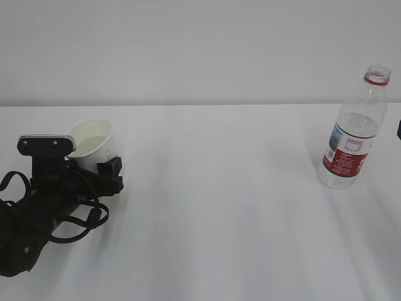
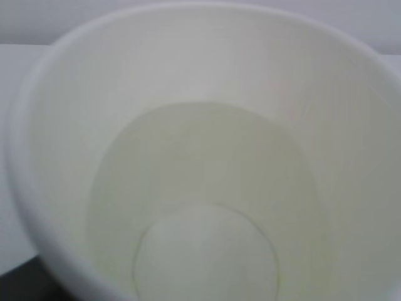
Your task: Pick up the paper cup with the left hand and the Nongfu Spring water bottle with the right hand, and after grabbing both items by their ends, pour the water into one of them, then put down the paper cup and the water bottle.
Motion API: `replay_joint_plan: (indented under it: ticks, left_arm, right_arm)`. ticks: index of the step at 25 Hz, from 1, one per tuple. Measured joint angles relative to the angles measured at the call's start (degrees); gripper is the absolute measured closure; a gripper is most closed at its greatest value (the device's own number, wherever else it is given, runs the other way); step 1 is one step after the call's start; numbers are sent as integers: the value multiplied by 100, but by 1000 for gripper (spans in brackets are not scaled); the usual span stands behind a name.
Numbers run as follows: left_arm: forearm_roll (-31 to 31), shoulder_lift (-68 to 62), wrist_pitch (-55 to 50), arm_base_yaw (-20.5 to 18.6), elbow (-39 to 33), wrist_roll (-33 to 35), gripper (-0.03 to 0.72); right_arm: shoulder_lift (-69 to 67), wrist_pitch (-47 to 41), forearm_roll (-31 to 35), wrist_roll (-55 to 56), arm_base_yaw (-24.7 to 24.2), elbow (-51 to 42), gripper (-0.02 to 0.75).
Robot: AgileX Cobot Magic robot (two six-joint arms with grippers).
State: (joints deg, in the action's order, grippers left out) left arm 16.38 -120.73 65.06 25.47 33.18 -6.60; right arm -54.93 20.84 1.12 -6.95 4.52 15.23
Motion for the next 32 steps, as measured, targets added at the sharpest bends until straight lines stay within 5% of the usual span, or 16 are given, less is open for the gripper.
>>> replay_joint_plan:
  ticks: [26,32]
  left_arm:
    - [-22,0,0,0,-6,9,91]
    - [-85,0,22,0,-6,9,18]
  right_arm:
    - [0,0,0,-15,0,0,146]
    - [0,0,0,-23,0,0,146]
